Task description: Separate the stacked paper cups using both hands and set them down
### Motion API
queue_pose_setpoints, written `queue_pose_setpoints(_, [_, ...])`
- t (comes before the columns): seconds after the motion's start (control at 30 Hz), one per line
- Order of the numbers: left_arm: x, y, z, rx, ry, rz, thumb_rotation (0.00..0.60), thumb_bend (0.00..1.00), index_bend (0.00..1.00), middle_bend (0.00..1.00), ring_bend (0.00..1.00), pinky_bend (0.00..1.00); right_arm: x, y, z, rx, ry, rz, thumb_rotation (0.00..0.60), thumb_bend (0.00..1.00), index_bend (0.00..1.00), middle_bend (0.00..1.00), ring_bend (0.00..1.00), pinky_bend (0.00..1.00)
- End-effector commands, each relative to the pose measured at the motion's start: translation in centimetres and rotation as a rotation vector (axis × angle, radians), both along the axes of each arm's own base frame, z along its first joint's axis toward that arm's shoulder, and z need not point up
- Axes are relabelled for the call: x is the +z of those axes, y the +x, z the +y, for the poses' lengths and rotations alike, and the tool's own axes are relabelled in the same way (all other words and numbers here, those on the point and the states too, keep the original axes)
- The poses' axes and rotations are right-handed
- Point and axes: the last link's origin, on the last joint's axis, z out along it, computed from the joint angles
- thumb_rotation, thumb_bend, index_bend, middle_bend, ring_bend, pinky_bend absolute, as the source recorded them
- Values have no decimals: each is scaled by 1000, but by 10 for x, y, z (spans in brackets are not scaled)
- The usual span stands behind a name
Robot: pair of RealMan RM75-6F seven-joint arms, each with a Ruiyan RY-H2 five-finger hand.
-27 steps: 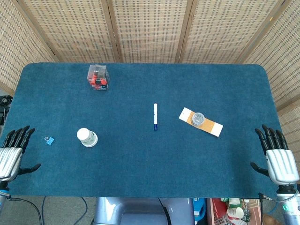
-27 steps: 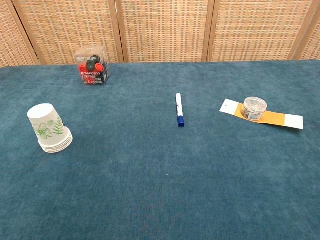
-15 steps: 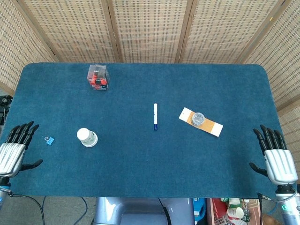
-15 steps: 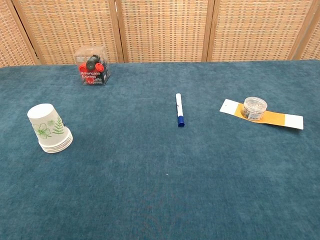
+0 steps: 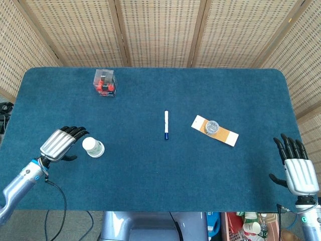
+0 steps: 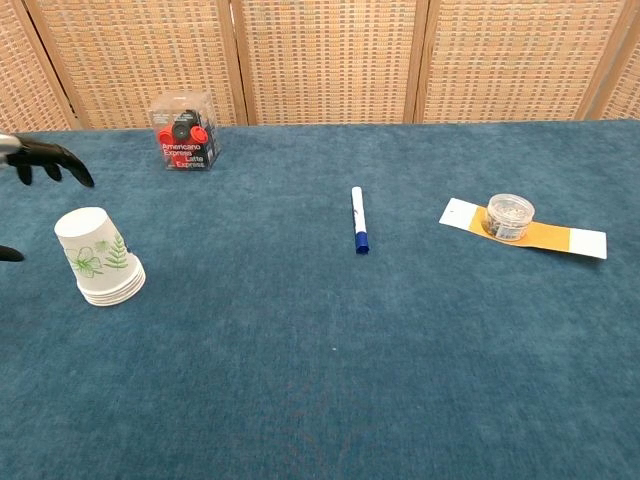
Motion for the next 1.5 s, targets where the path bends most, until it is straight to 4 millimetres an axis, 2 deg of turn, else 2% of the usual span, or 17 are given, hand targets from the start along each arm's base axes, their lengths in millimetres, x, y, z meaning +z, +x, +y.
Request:
queue_pose_setpoints(0.03, [-9,2,5,-13,-19,11,600,0,258,252,275,349,0,-1,-1,-6,-3,0,600,0,0,0,0,0])
queue_pose_setpoints(0.77, [-37,9,25,-48,-49,39,600,0,356,334,357,428,1,-10,-4,-45,-9,-1,600,0,0,0,0,0])
queue_pose_setpoints(1.07, [-43,9,30,-40,-34,6,600,45,522,480,489,543,0,-13,-6,-64,-13,-3,600,0,0,0,0,0])
queue_pose_setpoints(1.27, [-33,6,33,-8,14,-72,600,67,541,497,505,564,-1,-13,-6,-63,-9,-2,600,0,0,0,0,0])
queue_pose_setpoints(1.37, [-19,4,36,52,45,-197,600,68,543,498,505,564,-1,-12,-6,-60,-7,0,600,0,0,0,0,0])
queue_pose_setpoints(1.5, [1,3,40,165,59,-450,600,68,543,498,506,564,-5,-10,-5,-44,7,5,600,0,0,0,0,0])
